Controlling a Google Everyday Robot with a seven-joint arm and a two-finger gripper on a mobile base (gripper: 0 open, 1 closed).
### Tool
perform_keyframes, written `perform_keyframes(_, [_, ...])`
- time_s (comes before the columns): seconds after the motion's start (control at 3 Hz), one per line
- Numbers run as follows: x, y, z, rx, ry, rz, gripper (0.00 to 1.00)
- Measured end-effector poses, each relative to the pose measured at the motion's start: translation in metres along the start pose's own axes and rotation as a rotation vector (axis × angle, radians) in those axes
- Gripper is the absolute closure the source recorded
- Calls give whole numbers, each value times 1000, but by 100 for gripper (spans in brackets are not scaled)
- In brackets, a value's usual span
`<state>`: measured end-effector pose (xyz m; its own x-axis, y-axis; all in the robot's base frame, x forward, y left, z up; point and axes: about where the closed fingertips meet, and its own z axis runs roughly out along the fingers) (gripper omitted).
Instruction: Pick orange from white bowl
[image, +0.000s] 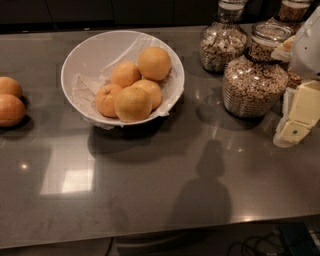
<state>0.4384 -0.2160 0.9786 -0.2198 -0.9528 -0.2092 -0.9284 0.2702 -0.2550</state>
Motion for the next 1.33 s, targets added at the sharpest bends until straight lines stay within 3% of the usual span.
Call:
perform_keyframes(0.33, [0, 0, 0, 0, 0, 0, 0])
perform_keyframes(0.67, [-15, -7, 21, 11, -11, -8, 0])
perform_keyframes(1.0, [-49, -22, 47, -6, -88, -47, 0])
perform_keyframes(1.33, [-49, -22, 47, -6, -88, -47, 0])
